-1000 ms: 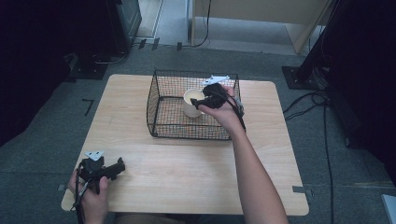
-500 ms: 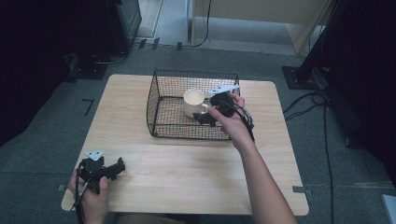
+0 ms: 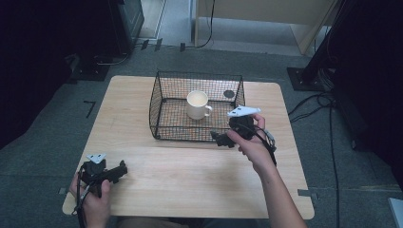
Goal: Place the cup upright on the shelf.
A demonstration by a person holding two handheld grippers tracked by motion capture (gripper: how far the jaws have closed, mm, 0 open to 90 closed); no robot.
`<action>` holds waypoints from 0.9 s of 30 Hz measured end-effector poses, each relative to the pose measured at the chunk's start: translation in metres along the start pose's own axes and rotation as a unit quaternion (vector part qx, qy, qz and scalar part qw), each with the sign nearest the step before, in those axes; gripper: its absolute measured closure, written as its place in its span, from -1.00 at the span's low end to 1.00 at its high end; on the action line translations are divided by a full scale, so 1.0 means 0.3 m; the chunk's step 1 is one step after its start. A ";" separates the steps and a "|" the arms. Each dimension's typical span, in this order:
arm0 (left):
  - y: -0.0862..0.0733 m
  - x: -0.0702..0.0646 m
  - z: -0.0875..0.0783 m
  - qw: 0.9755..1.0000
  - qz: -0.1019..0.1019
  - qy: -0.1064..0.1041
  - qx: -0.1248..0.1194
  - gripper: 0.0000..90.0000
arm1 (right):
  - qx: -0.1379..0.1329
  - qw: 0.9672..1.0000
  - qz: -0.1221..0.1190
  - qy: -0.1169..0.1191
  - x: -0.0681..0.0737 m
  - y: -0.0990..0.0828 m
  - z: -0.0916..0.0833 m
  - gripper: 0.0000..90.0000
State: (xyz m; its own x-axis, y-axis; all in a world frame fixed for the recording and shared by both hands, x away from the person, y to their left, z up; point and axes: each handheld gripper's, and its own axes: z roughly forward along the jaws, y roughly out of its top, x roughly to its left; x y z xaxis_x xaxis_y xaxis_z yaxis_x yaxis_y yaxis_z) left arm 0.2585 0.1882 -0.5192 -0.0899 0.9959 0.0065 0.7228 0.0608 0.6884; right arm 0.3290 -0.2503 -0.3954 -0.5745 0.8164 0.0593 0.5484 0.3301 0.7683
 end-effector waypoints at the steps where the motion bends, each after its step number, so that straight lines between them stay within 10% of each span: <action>1: 0.000 0.000 0.000 1.000 0.000 0.000 0.000 -1.00 | 0.000 1.000 0.002 -0.002 -0.002 -0.011 -0.010 -1.00; 27: 0.000 0.000 0.000 1.000 0.001 0.000 0.000 -1.00 | -0.003 0.998 0.049 -0.047 -0.126 -0.299 -0.171 -1.00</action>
State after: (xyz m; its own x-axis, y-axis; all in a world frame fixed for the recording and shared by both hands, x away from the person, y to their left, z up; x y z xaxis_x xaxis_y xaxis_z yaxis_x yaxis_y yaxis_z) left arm 0.2584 0.1883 -0.5192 -0.0889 0.9960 0.0082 0.7236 0.0589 0.6877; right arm 0.2703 -0.3350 -0.4338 -0.4593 0.8851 0.0748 0.5953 0.2442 0.7655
